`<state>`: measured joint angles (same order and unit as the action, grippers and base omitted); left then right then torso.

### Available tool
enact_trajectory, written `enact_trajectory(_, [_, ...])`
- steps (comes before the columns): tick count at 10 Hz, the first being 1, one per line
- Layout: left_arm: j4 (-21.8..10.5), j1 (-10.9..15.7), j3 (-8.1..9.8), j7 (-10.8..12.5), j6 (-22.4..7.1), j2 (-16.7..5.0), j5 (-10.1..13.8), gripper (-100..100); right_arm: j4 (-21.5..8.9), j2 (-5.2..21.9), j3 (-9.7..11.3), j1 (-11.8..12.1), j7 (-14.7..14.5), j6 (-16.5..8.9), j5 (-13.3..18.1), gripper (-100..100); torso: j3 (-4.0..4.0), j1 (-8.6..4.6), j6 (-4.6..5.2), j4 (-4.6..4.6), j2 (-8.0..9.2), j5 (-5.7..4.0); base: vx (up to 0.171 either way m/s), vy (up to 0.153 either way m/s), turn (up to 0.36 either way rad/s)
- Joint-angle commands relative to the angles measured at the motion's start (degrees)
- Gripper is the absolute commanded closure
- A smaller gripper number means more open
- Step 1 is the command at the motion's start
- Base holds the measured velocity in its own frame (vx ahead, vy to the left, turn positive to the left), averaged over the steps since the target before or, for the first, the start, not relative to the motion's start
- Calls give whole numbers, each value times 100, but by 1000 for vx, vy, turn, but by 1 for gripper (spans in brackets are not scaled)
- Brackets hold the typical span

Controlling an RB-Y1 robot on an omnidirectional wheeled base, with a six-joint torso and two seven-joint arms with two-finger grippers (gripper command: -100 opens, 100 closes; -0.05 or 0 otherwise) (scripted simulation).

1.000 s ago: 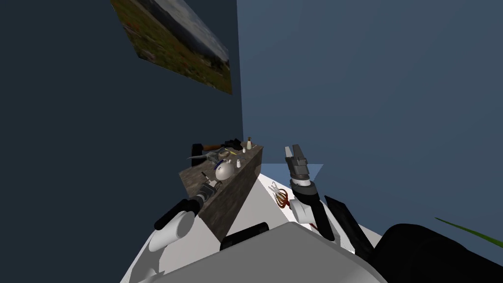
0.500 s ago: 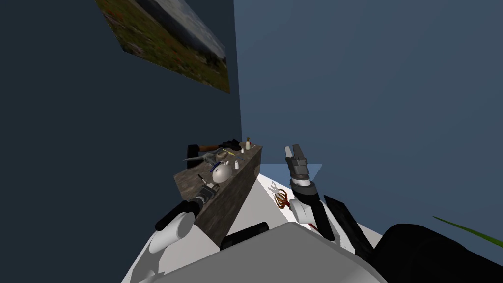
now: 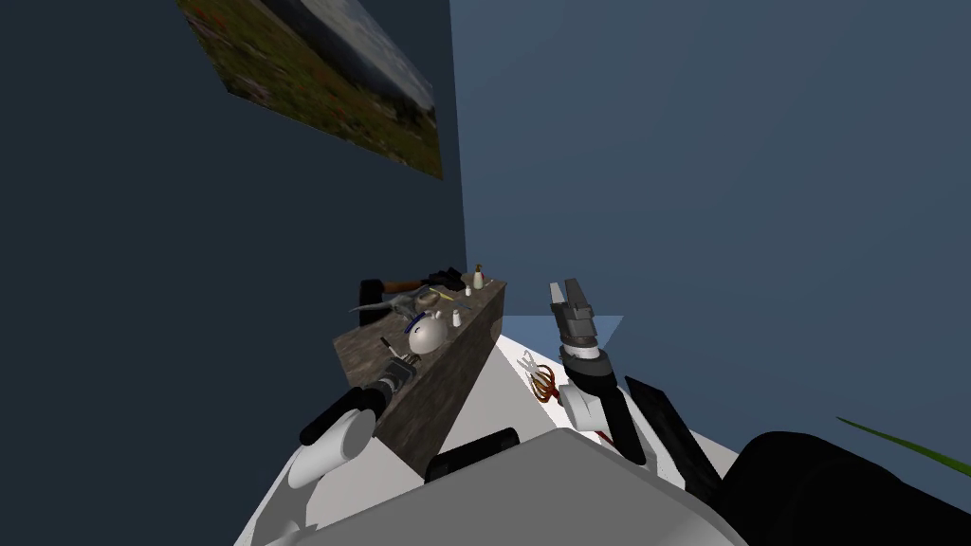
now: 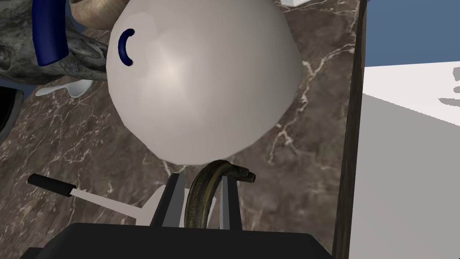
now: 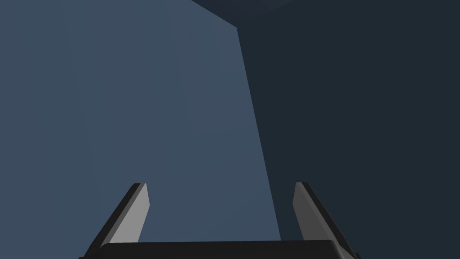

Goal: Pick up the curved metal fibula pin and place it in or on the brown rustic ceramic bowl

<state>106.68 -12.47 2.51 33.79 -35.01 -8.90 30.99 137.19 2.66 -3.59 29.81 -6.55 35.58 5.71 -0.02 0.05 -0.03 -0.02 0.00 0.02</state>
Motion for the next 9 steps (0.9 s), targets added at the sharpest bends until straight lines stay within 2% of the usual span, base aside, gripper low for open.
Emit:
enact_trajectory(1, [0,0,0,0,0,0,0,100,0,0,0,0,0,0,0,0,0,0,0,0,0,0,0,0,0])
enact_trajectory(2, [0,0,0,0,0,0,0,0,0,0,0,0,0,0,0,0,0,0,0,0,0,0,0,0,0])
enact_trajectory(3, [186,-87,-53,28,-108,-7,-11,100,0,0,0,0,0,0,0,0,0,0,0,0,1,0,-40,8,124])
enact_trajectory(4, [100,-38,-34,14,-50,14,-26,100,0,0,0,0,0,0,0,0,8,3,-6,2,16,0,-26,3,34])
enact_trajectory(5, [114,-46,-38,19,-68,14,-30,0,0,0,0,0,0,0,0,0,8,2,-1,3,13,1,0,0,0])
enact_trajectory(6, [71,154,28,-18,4,-118,31,100,0,0,0,0,0,0,0,0,5,1,-1,2,8,0,-51,-2,-18])
enact_trajectory(9, [-31,437,137,-69,93,-336,121,100,0,0,0,-1,0,0,0,0,23,-8,-2,10,39,-3,-90,-20,-19])
